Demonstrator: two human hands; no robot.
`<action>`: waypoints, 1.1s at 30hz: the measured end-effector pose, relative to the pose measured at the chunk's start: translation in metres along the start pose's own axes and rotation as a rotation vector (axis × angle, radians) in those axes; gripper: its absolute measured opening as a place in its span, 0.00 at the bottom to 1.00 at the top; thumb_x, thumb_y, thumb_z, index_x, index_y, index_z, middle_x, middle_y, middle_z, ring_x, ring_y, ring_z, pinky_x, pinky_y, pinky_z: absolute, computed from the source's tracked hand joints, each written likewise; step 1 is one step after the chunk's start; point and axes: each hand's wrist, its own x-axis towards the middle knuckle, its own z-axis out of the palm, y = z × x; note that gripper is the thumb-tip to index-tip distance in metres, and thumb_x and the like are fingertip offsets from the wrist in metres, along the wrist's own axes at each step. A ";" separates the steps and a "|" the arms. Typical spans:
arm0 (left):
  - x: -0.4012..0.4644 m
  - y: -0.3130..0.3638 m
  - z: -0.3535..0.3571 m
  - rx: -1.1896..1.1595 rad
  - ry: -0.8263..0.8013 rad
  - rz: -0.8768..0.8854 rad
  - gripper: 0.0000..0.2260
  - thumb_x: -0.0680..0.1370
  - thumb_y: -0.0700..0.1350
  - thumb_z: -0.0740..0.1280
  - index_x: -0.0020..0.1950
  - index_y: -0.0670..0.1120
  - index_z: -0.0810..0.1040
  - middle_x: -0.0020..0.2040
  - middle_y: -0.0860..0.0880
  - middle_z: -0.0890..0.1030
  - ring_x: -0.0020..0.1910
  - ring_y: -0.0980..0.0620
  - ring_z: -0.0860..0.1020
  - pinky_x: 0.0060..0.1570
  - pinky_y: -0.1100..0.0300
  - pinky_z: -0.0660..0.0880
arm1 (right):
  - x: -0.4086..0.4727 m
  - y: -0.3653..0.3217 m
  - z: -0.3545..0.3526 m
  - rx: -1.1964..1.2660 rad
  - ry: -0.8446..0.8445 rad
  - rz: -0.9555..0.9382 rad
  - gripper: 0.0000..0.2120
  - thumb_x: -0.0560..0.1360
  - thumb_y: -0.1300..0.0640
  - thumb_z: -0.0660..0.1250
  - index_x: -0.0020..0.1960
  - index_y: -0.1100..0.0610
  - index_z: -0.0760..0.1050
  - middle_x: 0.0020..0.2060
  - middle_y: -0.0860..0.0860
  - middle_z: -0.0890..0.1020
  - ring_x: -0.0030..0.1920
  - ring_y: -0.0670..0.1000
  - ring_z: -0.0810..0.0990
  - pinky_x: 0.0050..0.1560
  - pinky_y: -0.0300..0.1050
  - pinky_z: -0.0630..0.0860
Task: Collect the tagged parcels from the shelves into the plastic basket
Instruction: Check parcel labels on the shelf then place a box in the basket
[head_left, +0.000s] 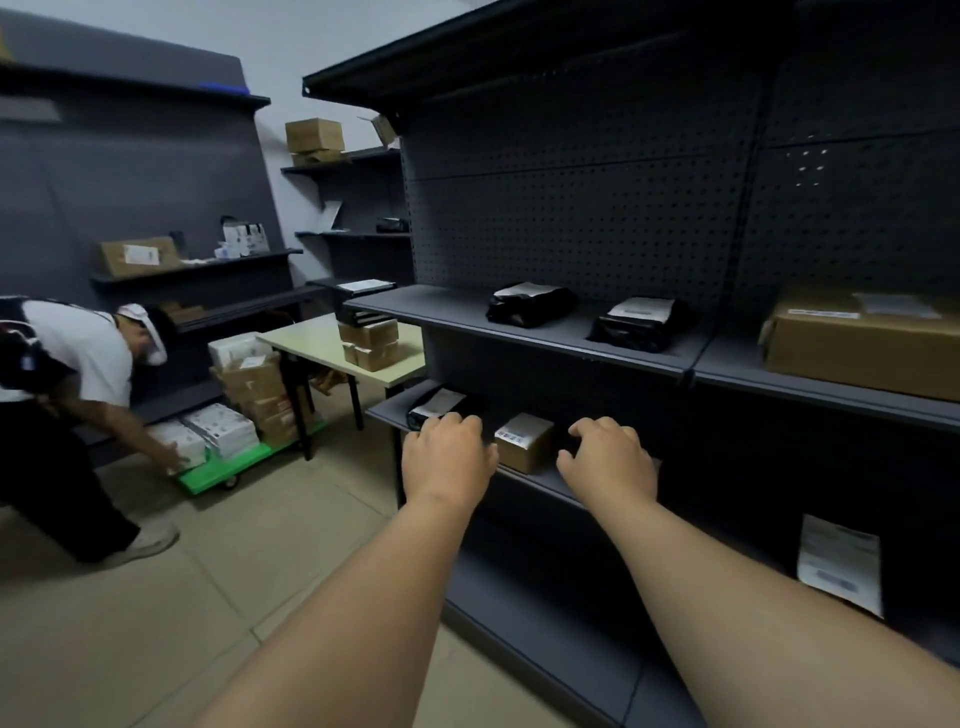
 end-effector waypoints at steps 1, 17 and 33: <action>0.009 -0.013 0.000 0.003 0.005 0.006 0.14 0.79 0.55 0.59 0.59 0.49 0.76 0.57 0.49 0.78 0.60 0.47 0.74 0.56 0.53 0.69 | 0.005 -0.013 0.006 0.002 0.006 0.005 0.18 0.77 0.51 0.61 0.66 0.51 0.71 0.62 0.49 0.74 0.64 0.53 0.69 0.60 0.49 0.70; 0.109 -0.089 0.042 -0.021 0.017 0.093 0.14 0.79 0.54 0.59 0.58 0.48 0.76 0.56 0.48 0.78 0.59 0.47 0.74 0.56 0.52 0.69 | 0.085 -0.100 0.073 -0.007 0.041 0.044 0.20 0.77 0.50 0.62 0.68 0.51 0.69 0.65 0.50 0.73 0.65 0.54 0.69 0.62 0.50 0.70; 0.300 -0.073 0.087 -0.090 0.076 0.186 0.16 0.79 0.55 0.59 0.60 0.47 0.76 0.57 0.48 0.78 0.59 0.46 0.74 0.54 0.53 0.69 | 0.257 -0.103 0.088 0.028 0.157 0.144 0.18 0.77 0.51 0.61 0.67 0.52 0.71 0.64 0.50 0.73 0.66 0.53 0.67 0.61 0.50 0.69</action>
